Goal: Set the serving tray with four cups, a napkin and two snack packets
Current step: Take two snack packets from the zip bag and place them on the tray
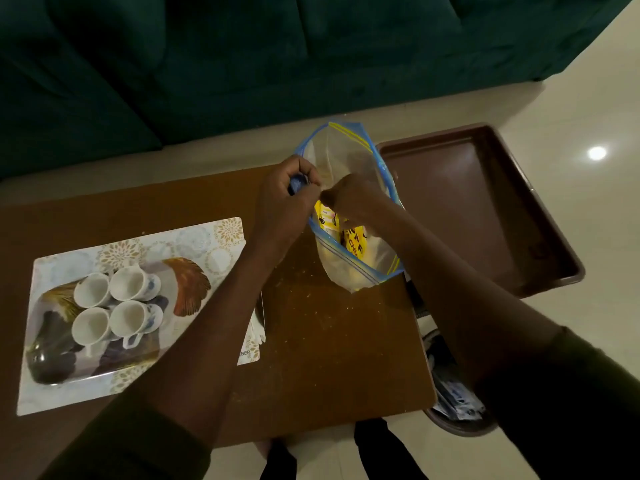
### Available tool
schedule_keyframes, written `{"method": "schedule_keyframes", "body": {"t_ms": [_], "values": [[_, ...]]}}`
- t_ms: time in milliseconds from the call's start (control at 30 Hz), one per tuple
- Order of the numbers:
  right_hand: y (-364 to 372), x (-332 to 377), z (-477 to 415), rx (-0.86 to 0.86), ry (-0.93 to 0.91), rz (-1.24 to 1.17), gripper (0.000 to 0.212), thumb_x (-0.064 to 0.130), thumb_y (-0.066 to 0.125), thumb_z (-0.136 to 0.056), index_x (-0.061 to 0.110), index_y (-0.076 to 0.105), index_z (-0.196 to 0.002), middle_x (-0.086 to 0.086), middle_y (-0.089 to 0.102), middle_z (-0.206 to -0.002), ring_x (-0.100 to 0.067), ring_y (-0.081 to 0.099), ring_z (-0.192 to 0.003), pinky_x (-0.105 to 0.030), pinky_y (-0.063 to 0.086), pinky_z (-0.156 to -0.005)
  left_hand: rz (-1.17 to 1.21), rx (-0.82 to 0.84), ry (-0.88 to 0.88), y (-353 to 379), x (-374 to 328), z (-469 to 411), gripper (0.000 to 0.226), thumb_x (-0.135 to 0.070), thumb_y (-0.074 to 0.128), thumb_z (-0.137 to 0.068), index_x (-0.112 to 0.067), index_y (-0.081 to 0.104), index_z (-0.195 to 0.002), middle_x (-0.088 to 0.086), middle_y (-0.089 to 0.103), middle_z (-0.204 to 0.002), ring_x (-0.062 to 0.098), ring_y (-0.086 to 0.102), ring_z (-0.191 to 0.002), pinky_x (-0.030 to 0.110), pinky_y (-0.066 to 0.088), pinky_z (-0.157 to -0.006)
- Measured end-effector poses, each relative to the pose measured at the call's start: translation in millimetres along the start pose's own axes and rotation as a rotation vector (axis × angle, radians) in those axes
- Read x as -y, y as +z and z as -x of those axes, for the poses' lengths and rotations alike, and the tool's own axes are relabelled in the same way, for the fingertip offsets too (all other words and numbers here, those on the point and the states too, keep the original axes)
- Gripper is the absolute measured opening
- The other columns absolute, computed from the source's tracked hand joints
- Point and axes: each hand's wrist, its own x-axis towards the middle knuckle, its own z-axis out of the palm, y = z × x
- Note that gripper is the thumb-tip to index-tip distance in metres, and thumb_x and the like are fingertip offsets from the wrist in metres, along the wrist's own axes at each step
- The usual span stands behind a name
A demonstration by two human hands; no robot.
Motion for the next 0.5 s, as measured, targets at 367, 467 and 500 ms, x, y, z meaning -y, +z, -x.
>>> {"method": "schedule_keyframes", "body": {"t_ms": [367, 467, 500], "values": [[54.8, -28.6, -30.5, -0.030, 0.050, 0.161, 0.034, 0.010, 0.046, -0.093, -0.006, 0.053, -0.123, -0.027, 0.056, -0.127, -0.044, 0.054, -0.118, -0.049, 0.047, -0.098, 0.004, 0.008, 0.007, 1.9, 7.8, 7.5, 0.006, -0.012, 0.052, -0.073, -0.006, 0.053, -0.075, 0.005, 0.051, -0.071, 0.017, 0.048, -0.070, 0.030, 0.042, -0.065], [44.3, -27.3, -27.4, -0.043, -0.038, 0.442, 0.029, 0.008, 0.040, -0.098, -0.004, 0.055, -0.119, -0.023, 0.058, -0.124, -0.039, 0.056, -0.115, -0.042, 0.045, -0.090, -0.002, -0.005, 0.009, 2.8, 9.6, 7.4, 0.001, -0.011, 0.052, -0.075, -0.011, 0.052, -0.075, 0.002, 0.052, -0.071, 0.017, 0.049, -0.068, 0.031, 0.043, -0.062], [38.1, -23.9, -24.4, -0.055, -0.094, 0.534, 0.029, 0.008, 0.038, -0.099, -0.004, 0.056, -0.117, -0.022, 0.060, -0.122, -0.037, 0.057, -0.114, -0.040, 0.045, -0.088, 0.002, -0.018, 0.008, 3.7, 10.8, 6.9, 0.003, -0.010, 0.052, -0.076, -0.012, 0.051, -0.074, -0.001, 0.051, -0.069, 0.015, 0.049, -0.065, 0.029, 0.043, -0.059]]}}
